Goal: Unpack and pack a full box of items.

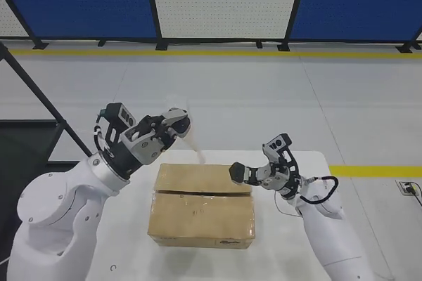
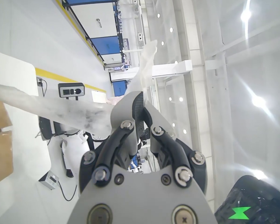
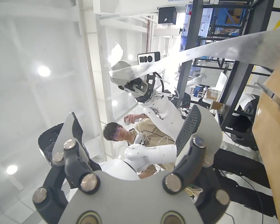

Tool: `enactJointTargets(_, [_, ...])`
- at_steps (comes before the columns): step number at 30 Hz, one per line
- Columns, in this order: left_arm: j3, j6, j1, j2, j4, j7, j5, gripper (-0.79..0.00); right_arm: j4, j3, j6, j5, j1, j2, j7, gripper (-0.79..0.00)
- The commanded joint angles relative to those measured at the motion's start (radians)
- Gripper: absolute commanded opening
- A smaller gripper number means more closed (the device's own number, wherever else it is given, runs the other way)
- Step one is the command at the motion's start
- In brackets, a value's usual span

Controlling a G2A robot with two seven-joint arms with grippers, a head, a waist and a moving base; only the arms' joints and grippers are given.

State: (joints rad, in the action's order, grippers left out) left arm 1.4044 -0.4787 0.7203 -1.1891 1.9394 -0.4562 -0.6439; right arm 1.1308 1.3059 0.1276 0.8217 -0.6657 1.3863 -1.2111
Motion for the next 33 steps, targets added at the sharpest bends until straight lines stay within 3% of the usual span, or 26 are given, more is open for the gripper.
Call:
enactJointTargets(1, [-0.003,-0.002,-0.006,0.0,0.006,0.006,-0.007,-0.785,0.0,0.0,0.0,0.0,0.0,0.0,-0.001,0.0])
enactJointTargets(8, [-0.023,0.015,-0.023,-0.003,0.017,0.026,-0.041,-0.785,0.057,-0.069,-0.094,0.006,-0.019,0.008,0.026,0.0])
enactJointTargets(20, [-0.075,0.041,-0.053,-0.009,0.009,0.041,-0.07,-0.785,0.034,-0.16,-0.084,0.058,-0.011,0.039,0.186,0.0])
enactJointTargets(33, [-0.066,0.048,-0.036,-0.005,0.031,0.029,-0.07,-0.785,-0.003,-0.144,-0.017,0.019,0.003,0.046,0.354,0.0])
